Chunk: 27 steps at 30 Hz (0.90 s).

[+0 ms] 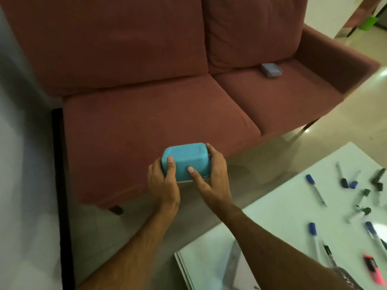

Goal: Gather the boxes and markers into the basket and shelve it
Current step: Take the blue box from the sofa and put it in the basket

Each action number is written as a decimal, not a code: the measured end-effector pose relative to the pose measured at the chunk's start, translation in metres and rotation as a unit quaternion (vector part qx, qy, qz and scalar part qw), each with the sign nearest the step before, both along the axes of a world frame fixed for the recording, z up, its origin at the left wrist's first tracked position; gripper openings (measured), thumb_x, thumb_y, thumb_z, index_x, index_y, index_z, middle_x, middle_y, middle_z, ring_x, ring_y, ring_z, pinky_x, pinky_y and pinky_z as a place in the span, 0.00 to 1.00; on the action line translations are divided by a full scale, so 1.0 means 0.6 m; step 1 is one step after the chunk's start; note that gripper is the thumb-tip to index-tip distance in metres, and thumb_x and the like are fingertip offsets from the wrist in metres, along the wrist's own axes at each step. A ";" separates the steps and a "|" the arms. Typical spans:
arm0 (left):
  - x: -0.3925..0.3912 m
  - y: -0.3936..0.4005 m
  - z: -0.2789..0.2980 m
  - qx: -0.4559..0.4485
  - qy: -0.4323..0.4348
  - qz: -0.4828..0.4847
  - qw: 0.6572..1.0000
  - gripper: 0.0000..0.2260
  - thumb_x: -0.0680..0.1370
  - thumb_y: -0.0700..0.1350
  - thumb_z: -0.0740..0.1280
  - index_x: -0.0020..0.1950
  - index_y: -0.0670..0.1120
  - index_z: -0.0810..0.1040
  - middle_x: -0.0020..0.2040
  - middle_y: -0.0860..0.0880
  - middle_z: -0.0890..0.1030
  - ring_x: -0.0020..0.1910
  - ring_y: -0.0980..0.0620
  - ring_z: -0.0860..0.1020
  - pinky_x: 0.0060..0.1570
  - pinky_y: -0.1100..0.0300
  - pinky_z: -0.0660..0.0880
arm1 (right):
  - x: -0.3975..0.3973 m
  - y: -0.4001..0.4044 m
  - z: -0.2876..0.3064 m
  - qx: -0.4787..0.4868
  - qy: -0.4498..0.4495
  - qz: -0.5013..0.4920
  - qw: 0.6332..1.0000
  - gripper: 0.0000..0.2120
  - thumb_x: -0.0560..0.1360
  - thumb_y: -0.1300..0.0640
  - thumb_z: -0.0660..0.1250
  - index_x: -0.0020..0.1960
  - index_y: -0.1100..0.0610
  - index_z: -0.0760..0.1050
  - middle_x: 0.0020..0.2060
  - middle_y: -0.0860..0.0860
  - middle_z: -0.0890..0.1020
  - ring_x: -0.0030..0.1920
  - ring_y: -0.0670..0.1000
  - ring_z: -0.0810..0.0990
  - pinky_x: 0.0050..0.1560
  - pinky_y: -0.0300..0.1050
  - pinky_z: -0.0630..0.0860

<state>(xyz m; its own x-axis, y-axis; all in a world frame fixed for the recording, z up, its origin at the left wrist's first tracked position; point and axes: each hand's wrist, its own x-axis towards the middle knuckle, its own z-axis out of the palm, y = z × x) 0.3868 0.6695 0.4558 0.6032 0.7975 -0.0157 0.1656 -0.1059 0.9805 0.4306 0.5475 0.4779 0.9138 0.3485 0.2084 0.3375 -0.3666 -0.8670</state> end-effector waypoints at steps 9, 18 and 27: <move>-0.120 -0.301 0.005 -0.040 0.011 0.003 0.999 0.18 0.79 0.62 0.59 0.51 0.48 0.78 0.49 0.51 0.80 0.48 0.51 0.80 0.46 0.58 0.76 | -0.116 -0.325 0.000 -0.060 -0.038 0.025 0.997 0.38 0.76 0.36 0.65 0.79 0.53 0.60 0.69 0.47 0.69 0.68 0.48 0.70 0.67 0.37 0.73; -0.247 -0.599 0.001 -0.012 0.117 -0.097 0.988 0.21 0.79 0.68 0.55 0.54 0.53 0.76 0.50 0.55 0.80 0.51 0.54 0.82 0.48 0.58 0.82 | -0.246 -0.631 -0.007 -0.133 -0.015 -0.073 0.988 0.30 0.76 0.30 0.60 0.68 0.48 0.69 0.61 0.44 0.76 0.60 0.44 0.74 0.59 0.41 0.74; -0.326 -0.689 -0.040 0.070 0.195 -0.158 0.965 0.18 0.80 0.58 0.67 0.62 0.47 0.79 0.56 0.49 0.80 0.54 0.49 0.79 0.46 0.63 0.72 | -0.289 -0.701 -0.059 -0.211 0.078 -0.164 0.961 0.19 0.79 0.33 0.61 0.52 0.48 0.77 0.46 0.43 0.82 0.46 0.46 0.81 0.46 0.45 0.78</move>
<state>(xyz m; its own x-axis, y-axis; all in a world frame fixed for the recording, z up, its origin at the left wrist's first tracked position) 0.1912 0.2564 0.4318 0.7870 0.5848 -0.1964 0.4566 -0.3381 0.8229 0.2575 0.1271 0.4426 0.9975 0.0607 -0.0369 0.0223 -0.7606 -0.6488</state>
